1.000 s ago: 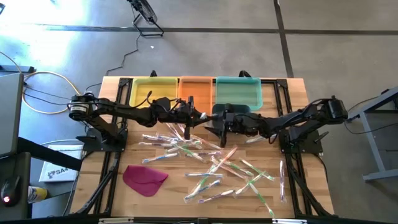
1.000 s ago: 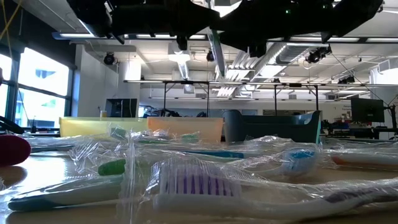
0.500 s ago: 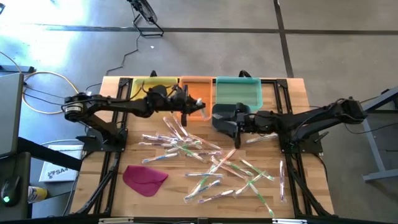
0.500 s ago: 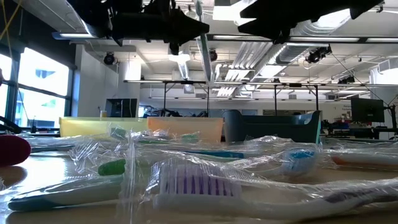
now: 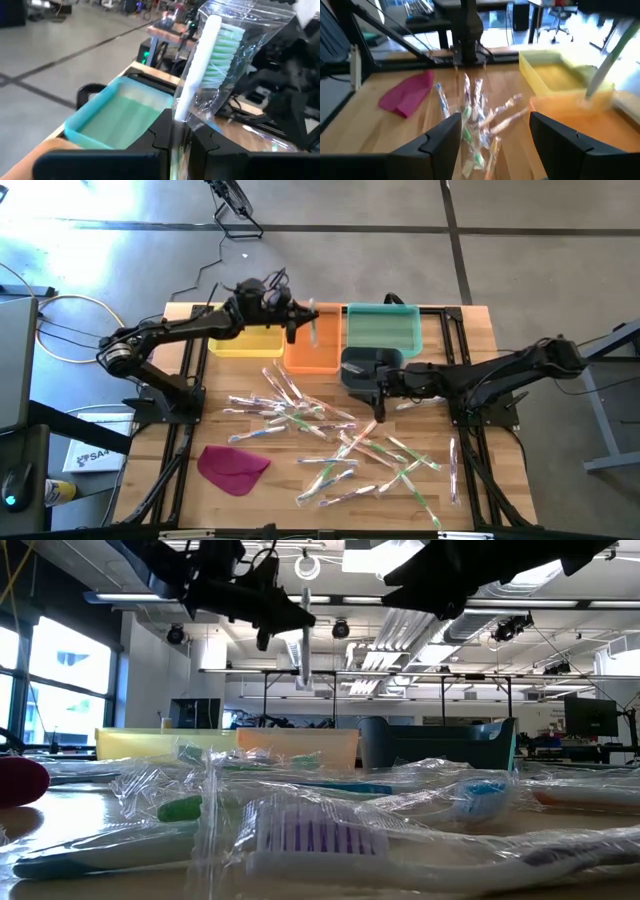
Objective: Pick & Place Toothbrushes
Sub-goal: Put the green toothbrush into the orange bin
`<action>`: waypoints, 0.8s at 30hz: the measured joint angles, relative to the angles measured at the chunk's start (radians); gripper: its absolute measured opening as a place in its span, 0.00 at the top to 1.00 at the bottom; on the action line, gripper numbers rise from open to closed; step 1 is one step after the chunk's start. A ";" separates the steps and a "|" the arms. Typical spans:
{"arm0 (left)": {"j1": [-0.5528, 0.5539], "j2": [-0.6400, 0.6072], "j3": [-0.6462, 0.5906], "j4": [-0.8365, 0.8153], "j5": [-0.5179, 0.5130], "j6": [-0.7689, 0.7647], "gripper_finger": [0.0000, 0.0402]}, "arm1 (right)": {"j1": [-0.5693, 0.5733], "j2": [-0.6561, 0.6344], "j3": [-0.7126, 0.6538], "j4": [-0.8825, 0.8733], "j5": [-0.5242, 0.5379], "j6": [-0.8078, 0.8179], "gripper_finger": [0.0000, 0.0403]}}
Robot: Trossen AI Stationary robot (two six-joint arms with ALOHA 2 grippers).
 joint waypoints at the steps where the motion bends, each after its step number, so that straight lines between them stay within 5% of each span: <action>1: 0.012 0.000 0.013 -0.035 0.002 -0.003 0.95 | 0.000 0.002 0.000 -0.001 0.000 0.009 0.43; 12: 0.078 0.037 0.044 -0.227 0.002 0.005 0.95 | 0.000 0.027 0.000 0.007 -0.001 0.039 0.43; 24: 0.095 0.199 0.044 -0.205 0.017 -0.060 0.95 | 0.000 0.026 0.000 0.018 -0.004 0.062 0.43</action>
